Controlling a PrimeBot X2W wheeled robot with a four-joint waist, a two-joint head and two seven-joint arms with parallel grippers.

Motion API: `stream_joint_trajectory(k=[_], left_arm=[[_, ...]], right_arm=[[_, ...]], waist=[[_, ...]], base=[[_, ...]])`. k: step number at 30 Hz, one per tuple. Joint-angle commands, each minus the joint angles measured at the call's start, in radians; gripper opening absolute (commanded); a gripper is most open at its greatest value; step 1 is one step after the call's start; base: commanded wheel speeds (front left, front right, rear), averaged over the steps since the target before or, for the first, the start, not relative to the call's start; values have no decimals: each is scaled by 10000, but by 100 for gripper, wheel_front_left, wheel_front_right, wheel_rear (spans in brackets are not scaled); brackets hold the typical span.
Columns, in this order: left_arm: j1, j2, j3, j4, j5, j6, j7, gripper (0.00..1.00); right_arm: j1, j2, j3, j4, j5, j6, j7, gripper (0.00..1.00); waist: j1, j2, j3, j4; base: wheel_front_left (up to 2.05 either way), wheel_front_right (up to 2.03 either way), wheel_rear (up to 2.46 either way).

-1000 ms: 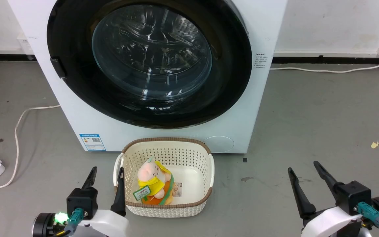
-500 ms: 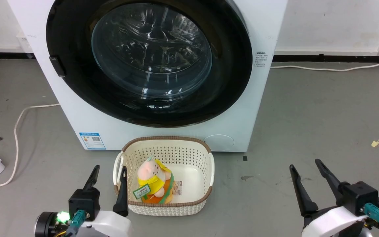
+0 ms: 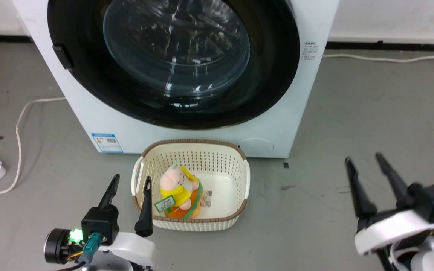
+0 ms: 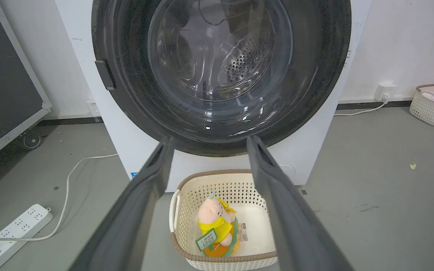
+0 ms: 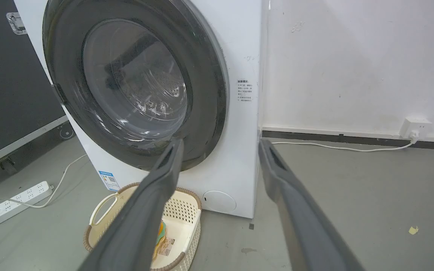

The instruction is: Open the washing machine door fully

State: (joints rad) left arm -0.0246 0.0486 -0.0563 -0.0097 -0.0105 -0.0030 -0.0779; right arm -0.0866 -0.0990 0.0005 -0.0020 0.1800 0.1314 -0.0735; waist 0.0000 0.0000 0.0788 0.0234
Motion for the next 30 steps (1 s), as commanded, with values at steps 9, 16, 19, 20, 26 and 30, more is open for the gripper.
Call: stream_joint_trajectory(k=[9, 16, 19, 20, 26, 30], left_arm=[[-472, 5, -164, -172, -48, 14, -271, 100], [-703, 6, -257, -225, -49, 48, -417, 100], [-800, 7, -284, -272, -60, 90, -480, 100], [-825, 7, -301, -281, -65, 95, -501, 100], [-1071, 8, -498, -353, -124, 124, -709, 100], [-1173, 9, -577, -395, -151, 145, -793, 100]], right_arm=[[-1294, -53, -336, 44, 1701, -2, 249, 0], [-2437, 108, -991, 494, 2794, -2, 961, 0], [-3090, 208, -1276, 880, 3320, -3, 1370, 0], [-3319, 238, -1391, 1055, 3500, -3, 1510, 0], [-5748, 174, -2514, 3204, 4418, -3, 2859, 0], [-6686, 82, -2882, 4125, 4635, -4, 3494, 0]], waist=[[0, 0, 650, 191], [0, 0, 1075, 366], [0, 0, 1269, 430], [0, 0, 1317, 453], [0, 0, 1790, 754], [0, 0, 1994, 877]], base=[[0, 0, 0], [0, 0, 0], [0, 0, 0], [0, 0, 0], [0, 0, 0], [0, 0, 0]])
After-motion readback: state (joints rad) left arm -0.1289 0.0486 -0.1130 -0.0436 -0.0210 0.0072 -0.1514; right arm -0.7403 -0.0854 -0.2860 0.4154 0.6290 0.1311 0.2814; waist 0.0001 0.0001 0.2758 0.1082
